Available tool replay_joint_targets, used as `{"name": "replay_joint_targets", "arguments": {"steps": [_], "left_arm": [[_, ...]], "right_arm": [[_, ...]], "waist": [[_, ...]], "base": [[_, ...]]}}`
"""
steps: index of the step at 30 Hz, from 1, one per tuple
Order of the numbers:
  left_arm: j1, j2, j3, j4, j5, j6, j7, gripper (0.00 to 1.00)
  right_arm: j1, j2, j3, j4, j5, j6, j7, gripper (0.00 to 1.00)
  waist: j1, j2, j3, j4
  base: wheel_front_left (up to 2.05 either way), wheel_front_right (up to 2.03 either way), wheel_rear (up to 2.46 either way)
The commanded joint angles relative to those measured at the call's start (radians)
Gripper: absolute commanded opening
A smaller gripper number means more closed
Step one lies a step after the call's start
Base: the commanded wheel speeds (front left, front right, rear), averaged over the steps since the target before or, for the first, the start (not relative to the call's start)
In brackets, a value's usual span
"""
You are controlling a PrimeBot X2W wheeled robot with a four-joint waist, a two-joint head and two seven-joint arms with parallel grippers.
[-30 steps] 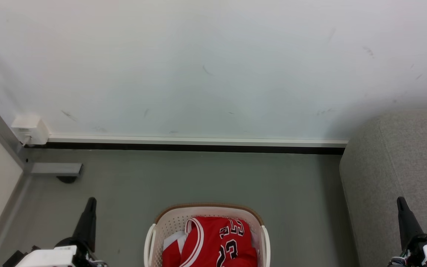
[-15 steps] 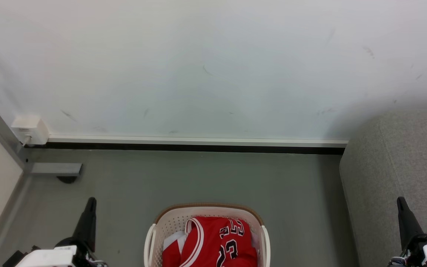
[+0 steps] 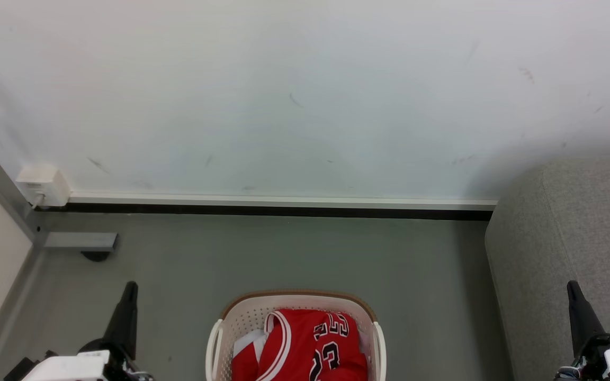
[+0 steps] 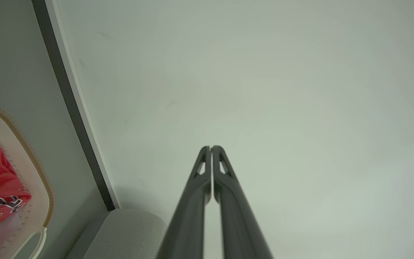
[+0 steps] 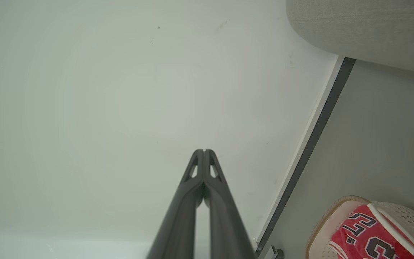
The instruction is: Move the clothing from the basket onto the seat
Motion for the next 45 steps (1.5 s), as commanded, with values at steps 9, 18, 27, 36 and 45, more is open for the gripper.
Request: {"name": "replay_joint_targets", "arguments": {"steps": [9,18,27,36,45], "left_arm": [[-0.006,0.002,0.002,-0.003,-0.014,-0.004,0.003,0.0],[-0.006,0.002,0.002,-0.003,-0.014,-0.004,0.003,0.0],[-0.006,0.002,0.002,-0.003,-0.014,-0.004,0.003,0.0],[0.018,-0.005,-0.017,0.021,0.01,0.003,-0.019,1.0],[0.021,-0.004,-0.044,0.026,0.056,0.002,-0.064,1.0]], "right_arm": [[-0.014,-0.007,-0.001,0.003,0.002,-0.002,0.002,0.0],[-0.014,-0.007,-0.001,0.003,0.002,-0.002,0.002,0.0],[-0.014,-0.007,-0.001,0.003,0.002,-0.002,0.002,0.0],[0.024,0.007,0.012,0.012,-0.014,0.0,-0.019,1.0],[0.04,0.006,0.026,-0.009,-0.132,0.0,-0.064,1.0]], "waist": [[0.0,-0.0001,0.0,0.0],[0.0,-0.0001,0.0,0.0],[0.0,-0.0001,0.0,0.0],[0.0,-0.0001,0.0,0.0],[0.0,-0.0001,0.001,0.0]], "base": [[0.0,0.0,0.0],[0.0,0.0,0.0],[0.0,0.0,0.0],[0.0,0.0,0.0],[0.0,0.0,0.0]]}}
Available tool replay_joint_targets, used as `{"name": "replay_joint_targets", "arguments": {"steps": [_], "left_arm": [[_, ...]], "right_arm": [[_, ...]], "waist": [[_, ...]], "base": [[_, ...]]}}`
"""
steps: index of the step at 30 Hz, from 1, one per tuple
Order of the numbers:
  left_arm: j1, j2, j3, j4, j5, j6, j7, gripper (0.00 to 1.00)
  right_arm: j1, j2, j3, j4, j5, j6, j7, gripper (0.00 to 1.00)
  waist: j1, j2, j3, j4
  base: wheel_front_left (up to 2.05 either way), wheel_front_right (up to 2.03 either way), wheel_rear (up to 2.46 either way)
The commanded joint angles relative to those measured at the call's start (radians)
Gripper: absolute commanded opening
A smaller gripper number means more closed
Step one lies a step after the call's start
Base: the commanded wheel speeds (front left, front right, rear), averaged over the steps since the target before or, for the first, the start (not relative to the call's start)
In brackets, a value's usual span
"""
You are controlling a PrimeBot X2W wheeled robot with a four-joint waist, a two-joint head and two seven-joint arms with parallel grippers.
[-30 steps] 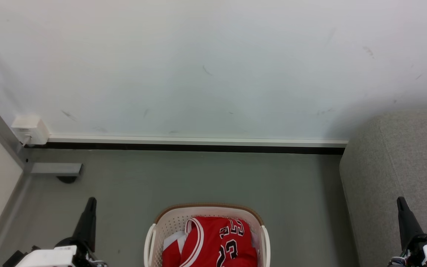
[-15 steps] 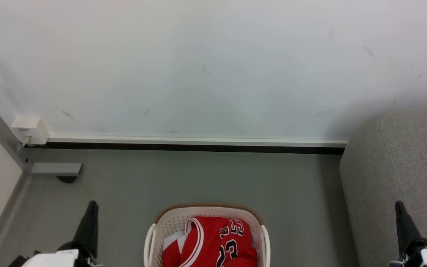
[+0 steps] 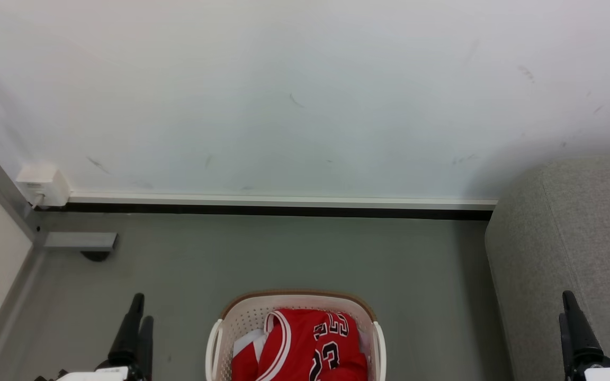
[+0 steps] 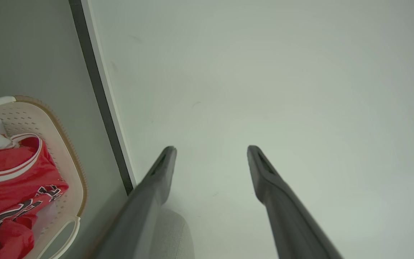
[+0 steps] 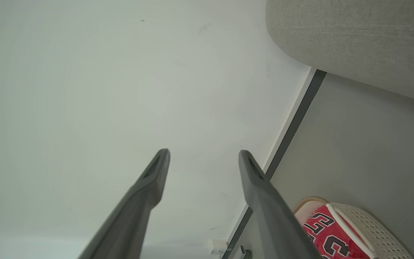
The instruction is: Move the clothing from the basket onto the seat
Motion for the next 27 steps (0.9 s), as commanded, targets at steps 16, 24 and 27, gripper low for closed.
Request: {"name": "replay_joint_targets", "arguments": {"steps": [16,24,27], "left_arm": [[-0.006,0.008,-0.047,-0.029,0.269,0.022,-0.073,1.0],[-0.004,0.009,-0.068,-0.036,0.438,0.031,-0.104,1.0],[-0.003,0.009,-0.077,-0.035,0.504,0.031,-0.114,1.0]], "right_arm": [[0.018,-0.011,0.025,-0.089,-0.372,0.0,-0.076,1.0],[0.023,-0.032,0.048,-0.116,-0.553,-0.001,-0.107,1.0],[0.025,-0.038,0.054,-0.122,-0.624,-0.001,-0.118,1.0]], "waist": [[0.0,0.0,0.002,0.0],[0.0,0.0,0.004,-0.001],[0.0,0.0,0.004,-0.002]], "base": [[0.0,0.0,0.0],[0.0,0.0,0.0],[0.0,0.0,0.0]]}}
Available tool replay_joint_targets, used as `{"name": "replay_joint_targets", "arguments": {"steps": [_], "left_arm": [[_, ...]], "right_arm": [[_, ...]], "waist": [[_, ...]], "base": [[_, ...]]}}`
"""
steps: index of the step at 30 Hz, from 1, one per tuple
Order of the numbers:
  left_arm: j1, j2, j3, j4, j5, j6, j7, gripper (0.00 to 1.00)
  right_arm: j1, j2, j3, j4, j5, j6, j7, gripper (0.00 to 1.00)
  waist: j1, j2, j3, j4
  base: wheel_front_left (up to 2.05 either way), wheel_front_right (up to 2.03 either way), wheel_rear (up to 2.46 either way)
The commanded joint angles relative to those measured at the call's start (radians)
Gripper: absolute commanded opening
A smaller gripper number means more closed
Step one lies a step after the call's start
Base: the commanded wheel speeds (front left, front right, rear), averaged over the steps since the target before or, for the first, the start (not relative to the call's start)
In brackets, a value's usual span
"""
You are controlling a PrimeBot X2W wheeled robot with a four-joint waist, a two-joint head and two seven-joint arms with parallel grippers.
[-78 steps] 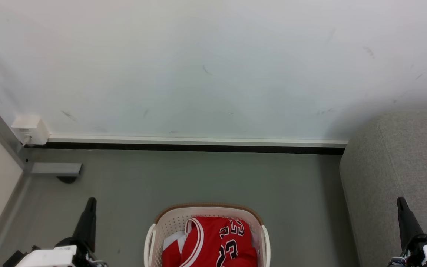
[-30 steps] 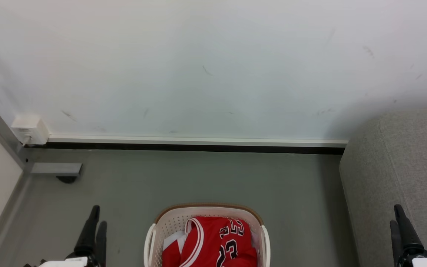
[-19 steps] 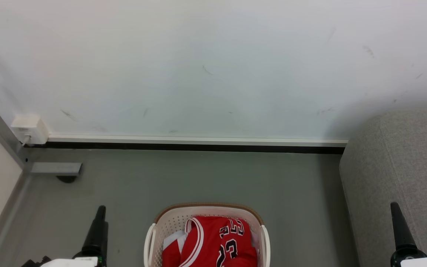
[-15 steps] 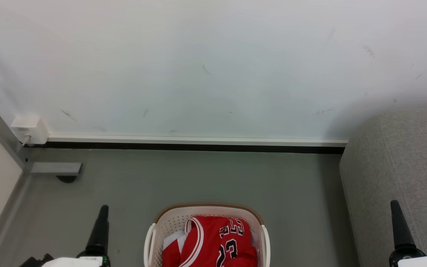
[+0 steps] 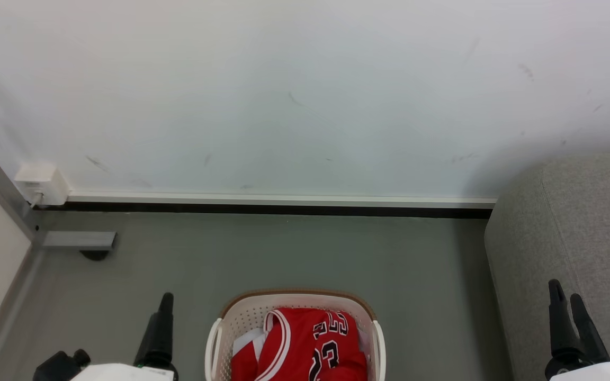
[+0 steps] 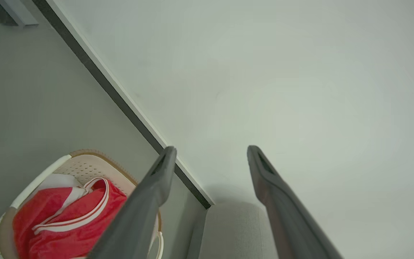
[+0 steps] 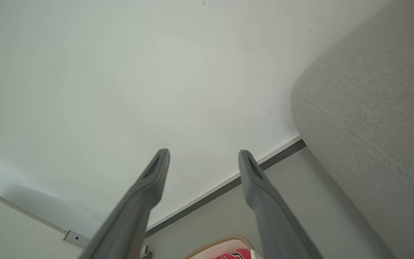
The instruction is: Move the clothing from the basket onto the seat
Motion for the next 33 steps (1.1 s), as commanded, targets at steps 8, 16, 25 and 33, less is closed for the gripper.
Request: {"name": "replay_joint_targets", "arguments": {"steps": [8,16,25,33], "left_arm": [[-0.001,0.009,-0.017,-0.022,0.209,0.005,-0.036,1.0],[0.01,0.01,-0.034,-0.019,0.354,0.008,-0.062,1.0],[0.02,0.011,-0.043,-0.026,0.489,0.016,-0.087,1.0],[0.029,0.011,-0.045,-0.022,0.574,0.023,-0.108,1.0]], "right_arm": [[0.0,-0.019,0.012,-0.034,-0.172,-0.001,-0.037,1.0],[0.006,-0.03,0.023,-0.038,-0.287,-0.001,-0.062,1.0],[0.015,-0.03,0.025,-0.027,-0.406,-0.001,-0.089,1.0],[0.016,-0.03,0.013,-0.017,-0.506,-0.001,-0.109,1.0]], "waist": [[0.0,-0.0001,-0.001,0.0],[0.0,-0.0001,-0.001,-0.001],[0.0,-0.0001,-0.001,0.0],[0.0,-0.0001,-0.001,0.001]], "base": [[0.0,0.0,0.0],[0.0,0.0,0.0],[0.0,0.0,0.0],[0.0,0.0,0.0]]}}
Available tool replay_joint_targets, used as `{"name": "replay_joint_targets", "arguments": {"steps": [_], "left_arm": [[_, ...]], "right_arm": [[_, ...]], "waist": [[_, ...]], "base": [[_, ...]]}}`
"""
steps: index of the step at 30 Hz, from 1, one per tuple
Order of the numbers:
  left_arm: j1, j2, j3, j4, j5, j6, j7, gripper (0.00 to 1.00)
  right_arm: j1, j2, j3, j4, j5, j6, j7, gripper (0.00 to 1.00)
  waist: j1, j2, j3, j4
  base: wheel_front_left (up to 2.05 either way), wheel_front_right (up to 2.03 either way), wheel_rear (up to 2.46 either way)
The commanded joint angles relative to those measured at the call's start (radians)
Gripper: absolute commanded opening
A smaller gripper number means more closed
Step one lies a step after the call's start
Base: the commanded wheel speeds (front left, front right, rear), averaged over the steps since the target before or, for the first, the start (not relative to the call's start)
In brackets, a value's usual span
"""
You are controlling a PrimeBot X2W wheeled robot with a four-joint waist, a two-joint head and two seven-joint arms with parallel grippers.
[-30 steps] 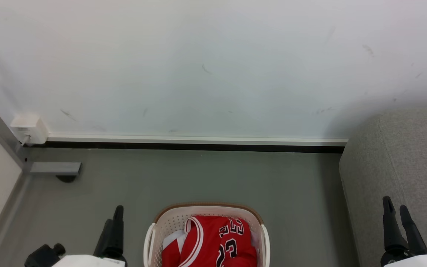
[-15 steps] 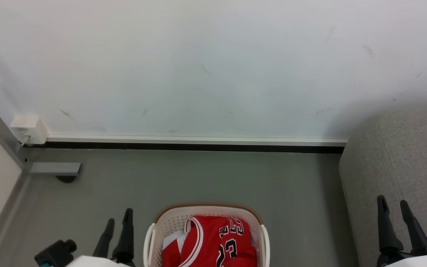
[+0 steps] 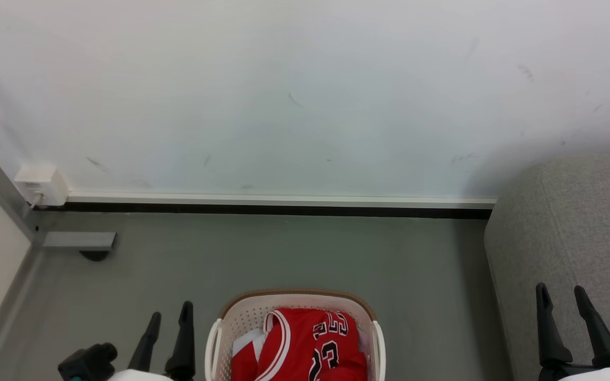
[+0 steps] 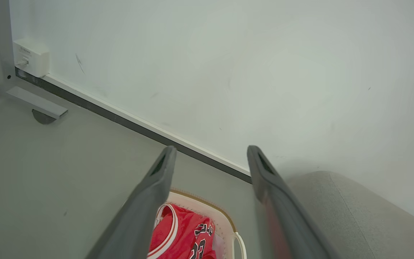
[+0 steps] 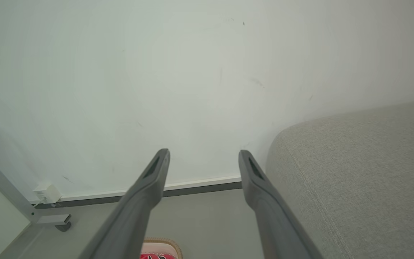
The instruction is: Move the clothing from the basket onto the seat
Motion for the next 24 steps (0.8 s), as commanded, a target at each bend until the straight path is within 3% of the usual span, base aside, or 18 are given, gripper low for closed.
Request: {"name": "replay_joint_targets", "arguments": {"steps": [1,24], "left_arm": [[0.002,0.009,-0.002,-0.006,0.044,0.002,-0.011,1.0],[0.015,0.01,-0.012,0.008,0.24,0.02,-0.061,1.0]], "right_arm": [[0.0,-0.006,-0.004,-0.005,-0.036,-0.001,-0.012,1.0],[0.013,0.009,-0.014,-0.023,-0.234,-0.002,-0.062,1.0]], "waist": [[0.0,0.0,0.0,0.0],[0.0,0.0,0.004,-0.001]], "base": [[0.0,0.0,0.0],[0.0,0.0,0.0]]}}
